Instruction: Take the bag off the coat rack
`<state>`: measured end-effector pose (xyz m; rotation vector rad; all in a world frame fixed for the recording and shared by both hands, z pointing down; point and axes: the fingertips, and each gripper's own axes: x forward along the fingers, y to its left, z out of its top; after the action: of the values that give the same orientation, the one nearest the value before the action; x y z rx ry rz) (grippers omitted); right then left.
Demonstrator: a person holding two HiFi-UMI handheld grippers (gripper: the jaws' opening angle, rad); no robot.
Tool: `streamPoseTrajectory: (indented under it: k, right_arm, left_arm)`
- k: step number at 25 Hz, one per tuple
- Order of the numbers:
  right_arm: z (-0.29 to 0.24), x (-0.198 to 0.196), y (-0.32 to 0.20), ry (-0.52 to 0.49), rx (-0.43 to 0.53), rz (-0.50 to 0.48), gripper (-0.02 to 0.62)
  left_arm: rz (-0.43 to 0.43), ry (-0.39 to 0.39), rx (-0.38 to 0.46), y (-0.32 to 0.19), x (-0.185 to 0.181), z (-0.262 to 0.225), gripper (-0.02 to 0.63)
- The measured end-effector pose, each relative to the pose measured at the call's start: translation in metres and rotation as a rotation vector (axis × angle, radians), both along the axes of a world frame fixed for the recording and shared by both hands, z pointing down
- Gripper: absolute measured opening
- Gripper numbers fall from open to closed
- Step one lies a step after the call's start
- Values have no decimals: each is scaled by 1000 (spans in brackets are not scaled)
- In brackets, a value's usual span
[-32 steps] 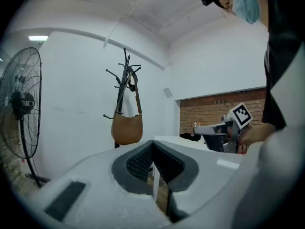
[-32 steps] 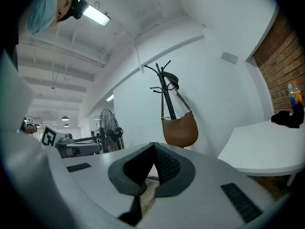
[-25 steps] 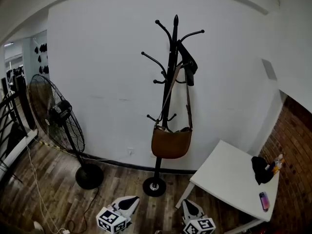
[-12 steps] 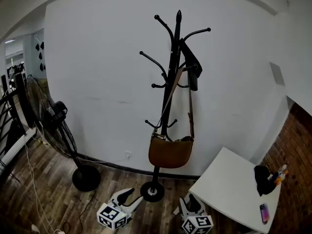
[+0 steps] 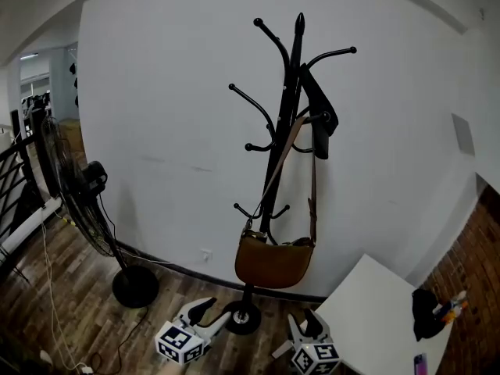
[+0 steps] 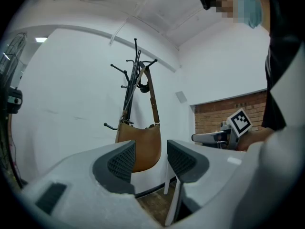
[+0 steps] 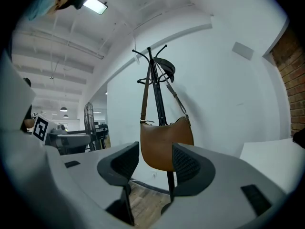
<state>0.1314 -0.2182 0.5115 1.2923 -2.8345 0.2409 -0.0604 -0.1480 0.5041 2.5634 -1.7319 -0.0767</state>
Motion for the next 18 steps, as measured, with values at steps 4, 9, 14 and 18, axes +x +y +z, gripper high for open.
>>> streamPoseTrajectory:
  k: [4, 9, 14, 18]
  right_arm:
    - [-6, -5, -25, 5, -3, -27, 198]
    - [-6, -11, -50, 7, -1, -29, 198]
    - [-5, -20, -66, 2, 5, 12, 198]
    - [-12, -32, -80, -2, 15, 77, 196]
  left_arm:
    - [-36, 8, 1, -20, -3, -1, 202]
    - [-51, 9, -6, -39, -10, 2, 202]
    - [-26, 13, 3, -58, -24, 1, 201]
    - [35, 6, 0, -85, -39, -2, 201]
